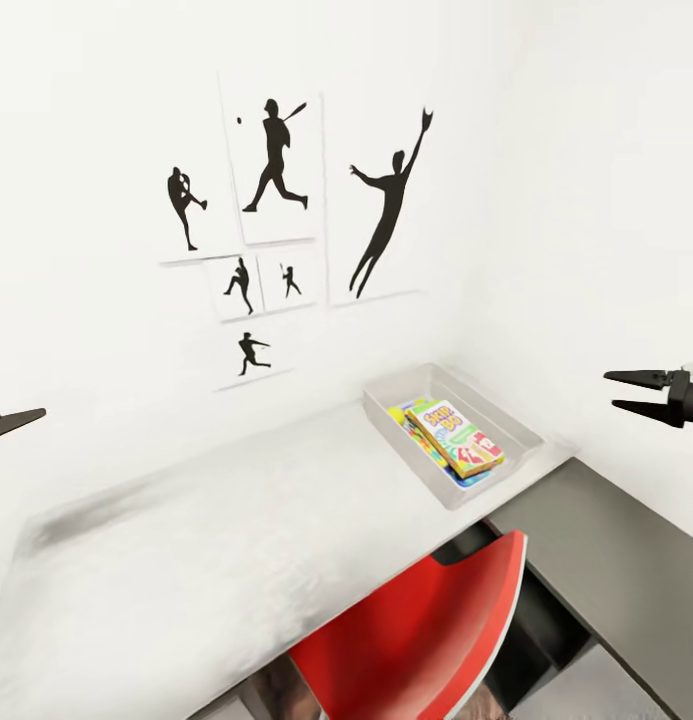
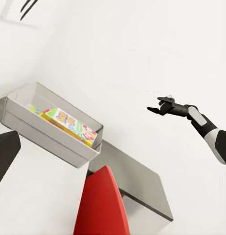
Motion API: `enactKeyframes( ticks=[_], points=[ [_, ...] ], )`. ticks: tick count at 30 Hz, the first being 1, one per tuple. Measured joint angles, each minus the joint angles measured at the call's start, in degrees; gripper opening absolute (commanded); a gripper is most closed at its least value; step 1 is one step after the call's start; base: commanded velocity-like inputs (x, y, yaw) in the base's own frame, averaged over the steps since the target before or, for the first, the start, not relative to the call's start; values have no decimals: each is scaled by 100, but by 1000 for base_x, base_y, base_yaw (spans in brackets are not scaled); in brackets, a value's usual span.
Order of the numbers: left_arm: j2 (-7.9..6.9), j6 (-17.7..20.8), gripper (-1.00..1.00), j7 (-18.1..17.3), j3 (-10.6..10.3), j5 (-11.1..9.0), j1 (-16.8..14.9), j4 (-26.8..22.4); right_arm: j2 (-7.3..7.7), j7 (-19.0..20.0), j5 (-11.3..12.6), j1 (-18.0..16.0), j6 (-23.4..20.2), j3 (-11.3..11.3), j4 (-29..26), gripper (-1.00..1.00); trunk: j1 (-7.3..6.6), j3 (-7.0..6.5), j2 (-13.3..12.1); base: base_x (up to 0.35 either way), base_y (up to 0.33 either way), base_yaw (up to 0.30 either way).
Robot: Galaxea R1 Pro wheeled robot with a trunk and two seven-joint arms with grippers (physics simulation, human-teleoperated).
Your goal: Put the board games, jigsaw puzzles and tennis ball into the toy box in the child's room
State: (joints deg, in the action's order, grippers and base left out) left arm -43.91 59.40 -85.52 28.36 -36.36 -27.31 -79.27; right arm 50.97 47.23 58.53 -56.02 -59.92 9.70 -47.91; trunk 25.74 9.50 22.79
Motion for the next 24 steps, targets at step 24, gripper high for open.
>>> enactKeyframes(
  ticks=[24],
  points=[
    [0, 0, 100, 0, 2, 0, 0, 0, 62, 159, -15, 104, 2, -5, 18, 100, 0, -201, 0, 0, 0, -210]
  ],
)
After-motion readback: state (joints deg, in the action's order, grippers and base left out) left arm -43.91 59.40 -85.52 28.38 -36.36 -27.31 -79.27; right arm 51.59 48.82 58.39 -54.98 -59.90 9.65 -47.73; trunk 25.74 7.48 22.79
